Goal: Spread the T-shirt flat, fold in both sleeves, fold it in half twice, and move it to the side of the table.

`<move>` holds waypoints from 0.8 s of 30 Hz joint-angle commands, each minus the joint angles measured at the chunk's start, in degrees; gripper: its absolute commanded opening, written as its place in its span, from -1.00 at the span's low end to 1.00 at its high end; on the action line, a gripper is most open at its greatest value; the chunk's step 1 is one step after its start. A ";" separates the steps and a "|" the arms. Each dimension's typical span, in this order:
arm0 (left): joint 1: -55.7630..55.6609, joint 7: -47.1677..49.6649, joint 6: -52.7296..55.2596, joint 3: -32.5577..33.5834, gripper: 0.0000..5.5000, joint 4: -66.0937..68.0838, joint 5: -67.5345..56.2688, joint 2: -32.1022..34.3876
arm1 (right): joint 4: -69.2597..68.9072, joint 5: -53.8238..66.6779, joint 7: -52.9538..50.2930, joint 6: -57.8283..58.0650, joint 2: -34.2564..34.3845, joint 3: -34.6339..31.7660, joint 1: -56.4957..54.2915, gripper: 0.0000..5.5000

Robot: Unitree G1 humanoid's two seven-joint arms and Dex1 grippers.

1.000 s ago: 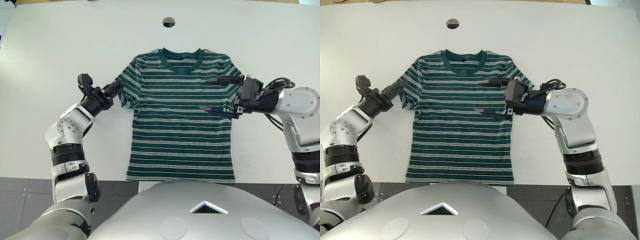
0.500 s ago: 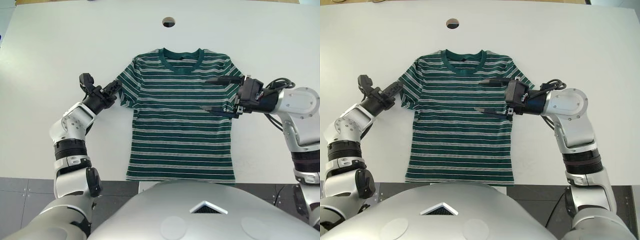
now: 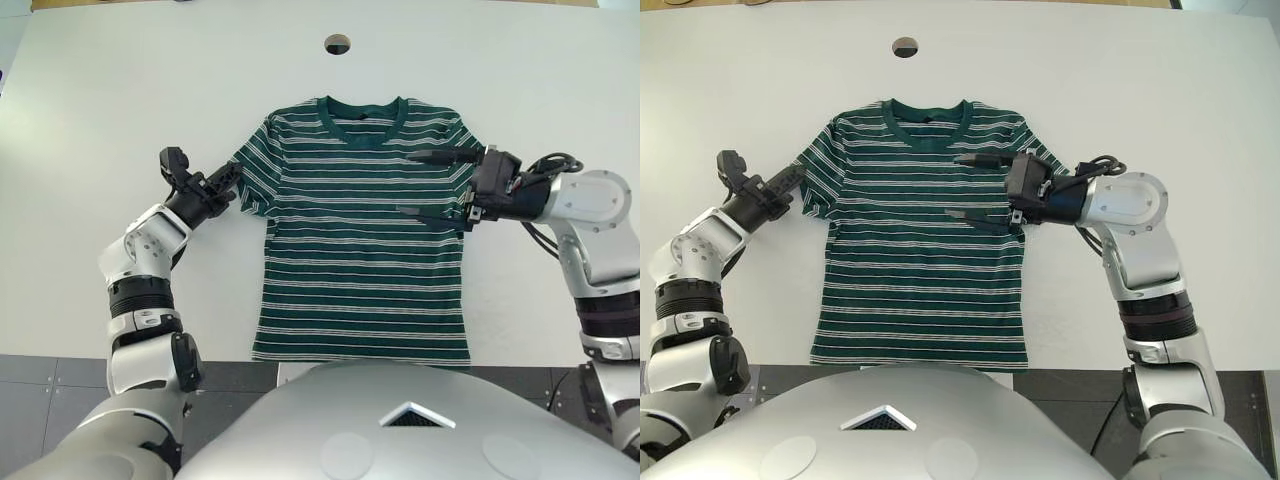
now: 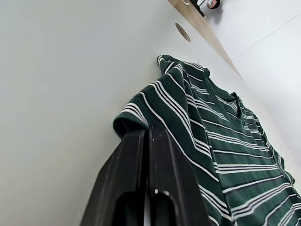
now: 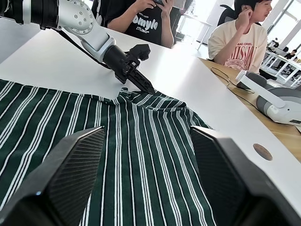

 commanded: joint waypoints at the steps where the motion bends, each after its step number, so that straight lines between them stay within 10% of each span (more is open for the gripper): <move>1: 2.88 -0.76 3.14 -1.31 -0.95 -0.57 1.77 0.86 | 0.34 -0.60 0.11 -0.79 0.38 -0.03 -0.87 0.21; 24: 5.08 -4.41 11.54 3.50 -0.95 -14.68 -3.32 5.43 | 4.02 -2.24 -0.40 -3.55 3.56 1.32 -2.15 0.21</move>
